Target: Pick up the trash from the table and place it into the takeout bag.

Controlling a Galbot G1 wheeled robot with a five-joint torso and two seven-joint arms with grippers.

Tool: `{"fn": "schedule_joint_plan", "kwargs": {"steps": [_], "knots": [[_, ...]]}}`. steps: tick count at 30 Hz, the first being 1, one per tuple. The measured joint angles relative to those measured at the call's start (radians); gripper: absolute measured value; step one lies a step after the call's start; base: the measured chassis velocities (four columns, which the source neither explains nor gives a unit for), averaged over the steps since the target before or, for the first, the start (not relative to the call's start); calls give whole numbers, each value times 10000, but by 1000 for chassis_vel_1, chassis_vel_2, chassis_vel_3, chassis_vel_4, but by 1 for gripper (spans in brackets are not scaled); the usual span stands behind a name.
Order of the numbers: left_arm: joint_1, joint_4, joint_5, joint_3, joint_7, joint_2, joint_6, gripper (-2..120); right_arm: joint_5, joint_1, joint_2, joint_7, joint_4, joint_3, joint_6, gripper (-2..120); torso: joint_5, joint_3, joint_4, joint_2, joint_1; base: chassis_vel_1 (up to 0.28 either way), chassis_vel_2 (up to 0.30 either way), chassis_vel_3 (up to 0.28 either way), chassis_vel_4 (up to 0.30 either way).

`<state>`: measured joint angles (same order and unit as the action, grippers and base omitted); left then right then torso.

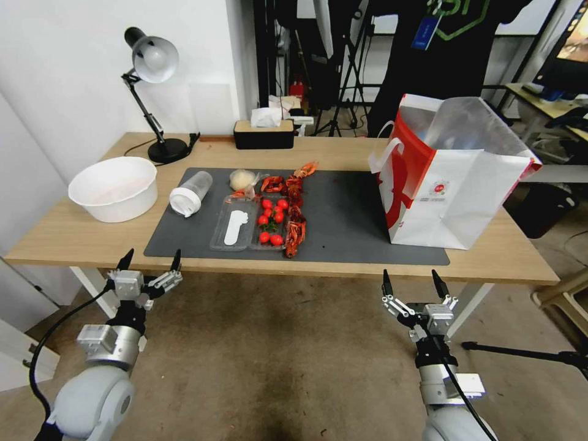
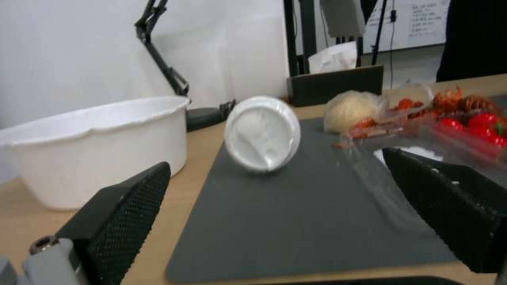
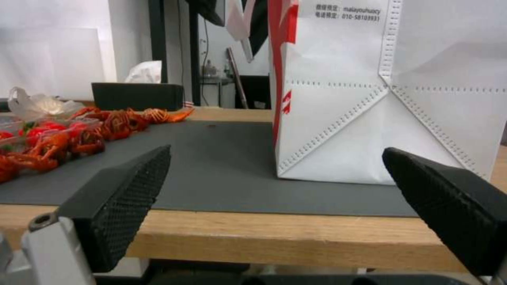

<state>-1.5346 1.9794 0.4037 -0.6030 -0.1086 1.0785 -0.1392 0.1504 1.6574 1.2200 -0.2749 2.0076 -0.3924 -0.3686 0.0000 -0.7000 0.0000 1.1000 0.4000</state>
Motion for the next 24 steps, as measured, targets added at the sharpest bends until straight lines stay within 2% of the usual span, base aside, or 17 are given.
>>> {"fn": "schedule_joint_plan", "kwargs": {"steps": [4,7,8,9,10,11,13,15,24], "knots": [[1089,-382,327,591,2,-403,378,100,-37,14,35,-1,5,3,0,100,-1,0,-1,0,0,0,0,0,0],[1481,-554,452,813,9,-552,471,100,-46,18,51,-2,15,6,-1,100,0,0,-7,0,1,0,0,0,0],[1605,-632,522,910,10,-597,517,100,-48,19,56,-3,17,5,-1,100,-1,-1,3,-1,1,0,0,0,0],[1605,-632,522,910,10,-597,517,100,-48,19,56,-3,17,5,-1,100,-1,-1,3,-1,1,0,0,0,0],[1908,-840,677,1119,18,-709,614,100,-56,12,66,-4,23,6,2,100,2,-1,8,0,0,0,0,0,0],[2470,-1195,962,1393,93,-861,749,100,-73,7,77,-4,34,6,14,100,-3,0,-2,0,0,0,0,0,0],[3237,-1892,1515,1798,250,-1129,949,100,-96,-5,95,-9,66,4,57,100,-4,-2,-5,-1,3,0,0,0,0],[3501,-2165,1640,1929,347,-1226,974,100,-105,-6,104,-11,75,-3,72,100,-1,-1,2,-1,3,0,0,0,0],[4606,-3314,1989,2408,536,-1552,1101,100,-154,12,142,-29,76,-40,96,100,1,-1,0,0,2,0,0,0,0]]}}
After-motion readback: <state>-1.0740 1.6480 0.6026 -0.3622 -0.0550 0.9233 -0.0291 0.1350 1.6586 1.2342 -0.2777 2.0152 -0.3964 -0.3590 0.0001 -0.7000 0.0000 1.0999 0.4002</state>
